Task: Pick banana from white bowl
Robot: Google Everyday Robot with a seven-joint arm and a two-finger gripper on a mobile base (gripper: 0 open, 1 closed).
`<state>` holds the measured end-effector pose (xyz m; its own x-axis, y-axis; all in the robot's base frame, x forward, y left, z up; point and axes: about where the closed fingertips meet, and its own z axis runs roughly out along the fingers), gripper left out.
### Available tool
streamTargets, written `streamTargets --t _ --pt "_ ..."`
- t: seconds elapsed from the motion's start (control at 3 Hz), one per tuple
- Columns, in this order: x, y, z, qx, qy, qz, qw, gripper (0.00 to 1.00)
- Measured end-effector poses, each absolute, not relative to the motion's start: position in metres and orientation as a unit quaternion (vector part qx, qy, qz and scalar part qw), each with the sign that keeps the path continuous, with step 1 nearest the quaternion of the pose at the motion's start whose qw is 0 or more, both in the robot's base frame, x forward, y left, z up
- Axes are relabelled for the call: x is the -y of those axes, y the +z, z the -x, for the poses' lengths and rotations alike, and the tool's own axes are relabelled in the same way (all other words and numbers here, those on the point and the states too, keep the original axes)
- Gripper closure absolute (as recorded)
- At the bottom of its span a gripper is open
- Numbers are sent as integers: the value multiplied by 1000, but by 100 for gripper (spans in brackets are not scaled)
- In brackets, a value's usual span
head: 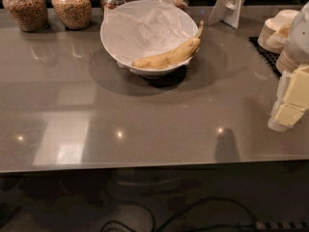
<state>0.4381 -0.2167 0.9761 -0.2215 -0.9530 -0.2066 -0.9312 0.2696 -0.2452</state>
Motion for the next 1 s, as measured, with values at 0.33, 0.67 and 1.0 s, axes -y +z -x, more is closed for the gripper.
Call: streamTargets --t 0.33,0.67,1.0 --pt "215 979 -441 -778 -36 604 169 0" --pt "207 982 -458 -765 -35 611 201 0" --pt "195 987 -483 -747 -36 620 238 0"
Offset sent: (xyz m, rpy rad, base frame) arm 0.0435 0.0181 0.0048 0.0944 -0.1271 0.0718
